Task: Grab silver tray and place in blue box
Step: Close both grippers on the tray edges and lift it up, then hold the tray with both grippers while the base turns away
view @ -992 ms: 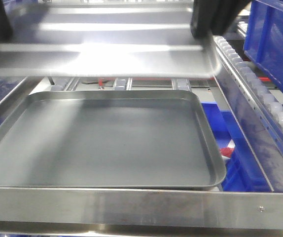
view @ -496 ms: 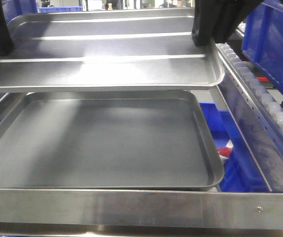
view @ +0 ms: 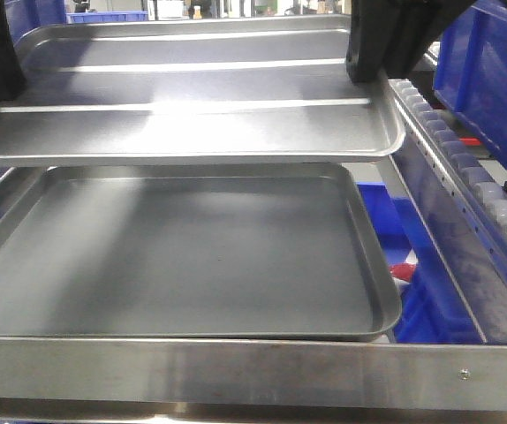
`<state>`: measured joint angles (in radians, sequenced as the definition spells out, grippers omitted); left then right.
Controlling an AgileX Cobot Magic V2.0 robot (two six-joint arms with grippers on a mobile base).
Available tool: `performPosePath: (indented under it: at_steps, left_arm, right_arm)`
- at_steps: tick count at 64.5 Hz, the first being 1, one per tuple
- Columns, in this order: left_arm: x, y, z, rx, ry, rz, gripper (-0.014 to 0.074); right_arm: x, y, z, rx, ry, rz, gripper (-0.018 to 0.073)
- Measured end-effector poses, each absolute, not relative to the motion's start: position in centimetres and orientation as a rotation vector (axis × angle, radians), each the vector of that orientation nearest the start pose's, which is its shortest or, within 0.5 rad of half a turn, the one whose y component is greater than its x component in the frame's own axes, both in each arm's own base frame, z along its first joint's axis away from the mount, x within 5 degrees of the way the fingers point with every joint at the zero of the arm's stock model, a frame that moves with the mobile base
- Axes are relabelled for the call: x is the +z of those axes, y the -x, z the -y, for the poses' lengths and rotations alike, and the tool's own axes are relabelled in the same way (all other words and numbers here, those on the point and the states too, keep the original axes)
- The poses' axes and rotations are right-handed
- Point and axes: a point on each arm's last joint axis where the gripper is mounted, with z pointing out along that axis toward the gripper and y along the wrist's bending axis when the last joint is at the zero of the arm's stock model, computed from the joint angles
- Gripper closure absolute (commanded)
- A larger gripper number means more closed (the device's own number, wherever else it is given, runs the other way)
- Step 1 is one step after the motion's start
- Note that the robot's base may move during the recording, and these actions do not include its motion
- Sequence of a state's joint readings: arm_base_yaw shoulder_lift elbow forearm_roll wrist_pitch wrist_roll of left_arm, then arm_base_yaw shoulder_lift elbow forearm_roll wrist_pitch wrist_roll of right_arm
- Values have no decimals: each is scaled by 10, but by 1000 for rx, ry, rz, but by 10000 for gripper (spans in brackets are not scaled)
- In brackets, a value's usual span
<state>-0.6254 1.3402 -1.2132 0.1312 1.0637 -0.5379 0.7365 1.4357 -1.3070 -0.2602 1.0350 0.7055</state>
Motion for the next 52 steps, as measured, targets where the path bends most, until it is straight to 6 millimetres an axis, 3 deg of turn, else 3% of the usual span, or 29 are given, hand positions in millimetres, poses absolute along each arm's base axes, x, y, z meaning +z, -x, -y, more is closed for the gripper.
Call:
performPosePath:
  at_steps: [52]
  left_arm:
    - [338, -221, 147, -202, -166, -2673, 694]
  right_arm:
    - [342, -232, -184, 181, 143, -2597, 503]
